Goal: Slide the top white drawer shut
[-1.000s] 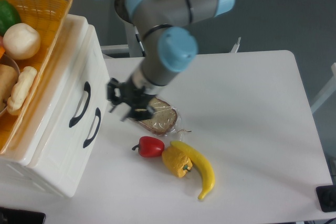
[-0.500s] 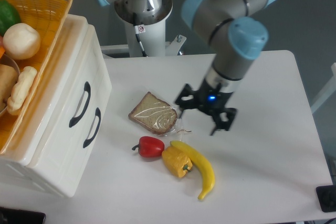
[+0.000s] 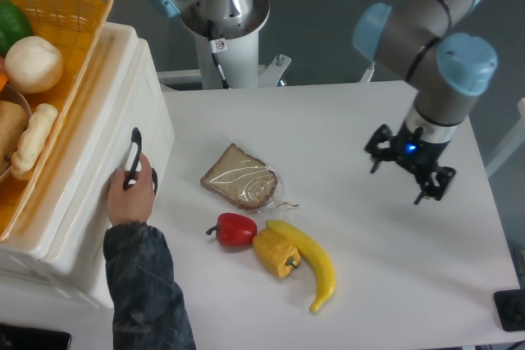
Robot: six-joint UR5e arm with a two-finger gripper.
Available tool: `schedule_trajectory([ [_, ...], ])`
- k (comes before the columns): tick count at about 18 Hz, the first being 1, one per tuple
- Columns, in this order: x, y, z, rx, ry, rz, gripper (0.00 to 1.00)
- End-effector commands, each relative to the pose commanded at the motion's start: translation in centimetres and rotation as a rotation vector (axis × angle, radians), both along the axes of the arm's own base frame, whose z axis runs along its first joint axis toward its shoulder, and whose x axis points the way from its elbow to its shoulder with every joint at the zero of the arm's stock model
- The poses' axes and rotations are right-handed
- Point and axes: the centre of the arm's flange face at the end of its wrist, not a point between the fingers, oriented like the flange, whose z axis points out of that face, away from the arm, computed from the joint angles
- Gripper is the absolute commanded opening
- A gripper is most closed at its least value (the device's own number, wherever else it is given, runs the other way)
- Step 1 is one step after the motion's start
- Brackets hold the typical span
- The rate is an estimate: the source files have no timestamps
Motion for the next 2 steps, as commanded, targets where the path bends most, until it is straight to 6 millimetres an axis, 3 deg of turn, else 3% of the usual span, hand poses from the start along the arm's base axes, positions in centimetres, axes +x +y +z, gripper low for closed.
schedule_trajectory([
  [2,-0.5,0.0,-1.11,-0.004,0.003,0.003,1.0],
])
